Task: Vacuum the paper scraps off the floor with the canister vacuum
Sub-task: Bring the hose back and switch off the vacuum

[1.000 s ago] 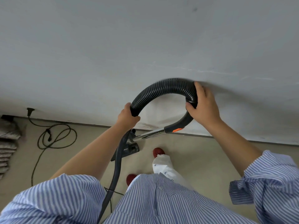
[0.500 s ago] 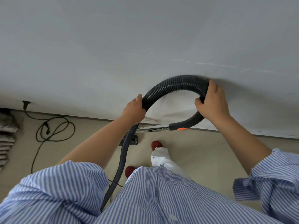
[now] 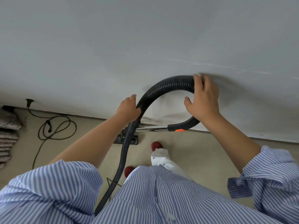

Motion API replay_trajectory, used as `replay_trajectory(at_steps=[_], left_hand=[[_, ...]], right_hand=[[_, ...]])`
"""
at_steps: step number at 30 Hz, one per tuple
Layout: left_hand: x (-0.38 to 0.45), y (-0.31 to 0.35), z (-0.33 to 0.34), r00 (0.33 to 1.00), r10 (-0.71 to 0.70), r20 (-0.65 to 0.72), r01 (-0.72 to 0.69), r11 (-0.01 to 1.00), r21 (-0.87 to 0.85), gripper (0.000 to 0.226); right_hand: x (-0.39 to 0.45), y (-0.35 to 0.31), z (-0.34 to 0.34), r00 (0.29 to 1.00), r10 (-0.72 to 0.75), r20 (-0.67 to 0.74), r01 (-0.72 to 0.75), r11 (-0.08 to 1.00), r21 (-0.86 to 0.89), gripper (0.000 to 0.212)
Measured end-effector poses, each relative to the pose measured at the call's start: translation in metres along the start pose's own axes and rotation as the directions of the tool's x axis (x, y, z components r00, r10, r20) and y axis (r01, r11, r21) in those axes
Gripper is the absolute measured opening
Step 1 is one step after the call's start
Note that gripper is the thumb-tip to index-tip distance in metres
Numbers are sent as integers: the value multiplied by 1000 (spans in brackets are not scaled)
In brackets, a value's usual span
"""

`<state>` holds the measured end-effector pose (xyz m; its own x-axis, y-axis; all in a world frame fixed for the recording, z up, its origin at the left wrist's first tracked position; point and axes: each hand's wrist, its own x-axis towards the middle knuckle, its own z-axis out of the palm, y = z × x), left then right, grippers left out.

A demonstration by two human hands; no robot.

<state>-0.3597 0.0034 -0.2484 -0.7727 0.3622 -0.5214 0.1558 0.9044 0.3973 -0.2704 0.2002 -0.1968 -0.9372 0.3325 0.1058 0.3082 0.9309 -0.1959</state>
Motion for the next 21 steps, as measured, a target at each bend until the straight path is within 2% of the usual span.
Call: replay_trajectory(at_steps=[5,9,12,15,21], left_hand=[[-16,-13,-10,986,-98,-135,99,995,3,49],[-43,-31,-19,937,-224,-266,220,974,-46,42],[-66,-41,-16,862,-346,-370,328,938,-113,38],[-102,-48,3,768,-499,-402,454,866,-209,37],[-186,-33,59,549,-730,-406,650,679,-341,34]], right_hand=[[5,-32,7,982,-188,-28,185,980,-80,55],[13,-65,8,919,-391,57,391,920,15,39],[11,-79,21,811,-563,158,554,826,103,36],[0,-91,34,628,-679,382,700,706,104,38],[-49,-116,42,328,-829,454,869,453,199,34]])
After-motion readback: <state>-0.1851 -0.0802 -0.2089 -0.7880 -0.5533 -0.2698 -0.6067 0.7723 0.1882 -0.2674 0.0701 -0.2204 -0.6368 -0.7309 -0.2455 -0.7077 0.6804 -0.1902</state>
